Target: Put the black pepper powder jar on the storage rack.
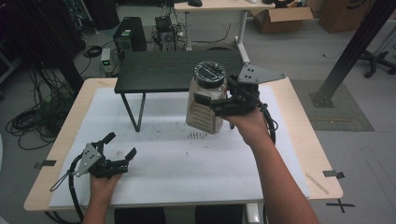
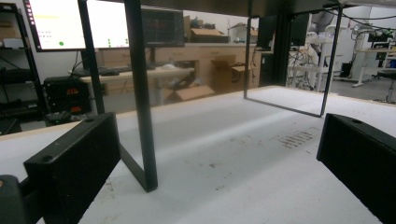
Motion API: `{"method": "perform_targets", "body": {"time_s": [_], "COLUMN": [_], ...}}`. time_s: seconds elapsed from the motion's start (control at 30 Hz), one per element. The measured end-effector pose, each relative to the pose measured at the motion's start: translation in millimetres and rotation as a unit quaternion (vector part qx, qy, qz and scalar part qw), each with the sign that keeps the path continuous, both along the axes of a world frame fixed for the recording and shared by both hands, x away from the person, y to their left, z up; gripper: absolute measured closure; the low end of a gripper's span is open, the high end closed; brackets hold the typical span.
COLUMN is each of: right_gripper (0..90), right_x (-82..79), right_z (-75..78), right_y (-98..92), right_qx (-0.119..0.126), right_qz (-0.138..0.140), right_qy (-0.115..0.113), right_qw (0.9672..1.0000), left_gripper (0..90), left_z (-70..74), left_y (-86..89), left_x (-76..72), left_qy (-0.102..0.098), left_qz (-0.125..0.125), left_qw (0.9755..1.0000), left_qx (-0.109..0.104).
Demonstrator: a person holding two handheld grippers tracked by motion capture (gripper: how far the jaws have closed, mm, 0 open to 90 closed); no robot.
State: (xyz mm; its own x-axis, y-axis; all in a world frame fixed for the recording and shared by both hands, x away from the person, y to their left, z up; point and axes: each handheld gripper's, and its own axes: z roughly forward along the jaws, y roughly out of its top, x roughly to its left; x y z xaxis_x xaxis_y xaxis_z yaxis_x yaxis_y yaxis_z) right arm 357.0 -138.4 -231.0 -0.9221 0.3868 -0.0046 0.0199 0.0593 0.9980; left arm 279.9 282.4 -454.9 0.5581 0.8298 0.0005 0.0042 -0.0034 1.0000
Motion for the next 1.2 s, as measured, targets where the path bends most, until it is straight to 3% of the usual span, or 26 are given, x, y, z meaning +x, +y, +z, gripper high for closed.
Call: {"method": "perform_targets", "body": {"time_s": [0.63, 1.2], "right_gripper": [22.3, 22.3], "right_x": [21.9, 53.8], "right_z": [40.1, 51.2], "right_y": [-3.3, -0.3], "right_qx": [0.006, -0.002], "right_qz": [-0.014, -0.037], "right_qy": [-0.002, 0.008], "right_qw": [0.9999, 0.9993], "left_gripper": [0.2, 0.2], "left_z": [0.1, 0.0], "left_y": [0.2, 0.1], "left_x": [0.3, 0.4], "left_qy": [0.000, 0.001], "left_qz": [0.000, -0.001], "left_qw": [1.0000, 1.0000], "left_qx": [0.001, -0.001]}}
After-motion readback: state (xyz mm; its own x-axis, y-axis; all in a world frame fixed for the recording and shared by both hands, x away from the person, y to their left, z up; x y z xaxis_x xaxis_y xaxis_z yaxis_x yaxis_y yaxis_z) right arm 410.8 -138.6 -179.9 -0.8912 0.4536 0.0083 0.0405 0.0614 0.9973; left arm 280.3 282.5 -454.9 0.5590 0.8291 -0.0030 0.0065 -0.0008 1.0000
